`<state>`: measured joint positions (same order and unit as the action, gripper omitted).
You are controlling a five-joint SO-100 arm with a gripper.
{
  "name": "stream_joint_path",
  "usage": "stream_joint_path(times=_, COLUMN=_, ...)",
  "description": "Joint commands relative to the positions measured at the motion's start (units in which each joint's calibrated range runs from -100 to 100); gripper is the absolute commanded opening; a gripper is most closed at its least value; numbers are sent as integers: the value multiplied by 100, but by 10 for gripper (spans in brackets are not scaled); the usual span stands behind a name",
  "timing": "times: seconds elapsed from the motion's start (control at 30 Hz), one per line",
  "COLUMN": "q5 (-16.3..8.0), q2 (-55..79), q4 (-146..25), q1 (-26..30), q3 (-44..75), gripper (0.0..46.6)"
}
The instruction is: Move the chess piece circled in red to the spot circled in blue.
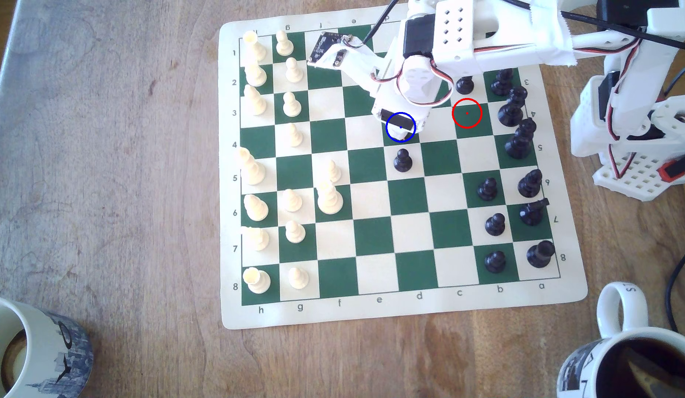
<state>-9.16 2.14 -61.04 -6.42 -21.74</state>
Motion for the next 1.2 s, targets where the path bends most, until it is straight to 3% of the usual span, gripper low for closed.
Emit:
stream_joint_path(times=0.0, q5=29, q2=-61, q4=59, q1=-82, q3=369, gripper=28)
stream_joint_path(times=0.3, q5=39, q2=-95, q4=51, q1=-113, q3=369, gripper=29)
stream_joint_path(times=0.53, q5=0, q2=-137, q4=68, q1=-66, q3=387, gripper=133)
stream_joint_path(times=1.0, q5=-54, q2=-1029, q4=-571, q1=114, q3=859, gripper=155)
stream_joint_path(times=1.17, q5=-88, q2=-2098, q4=-162, q1=262, q3=143, gripper=159)
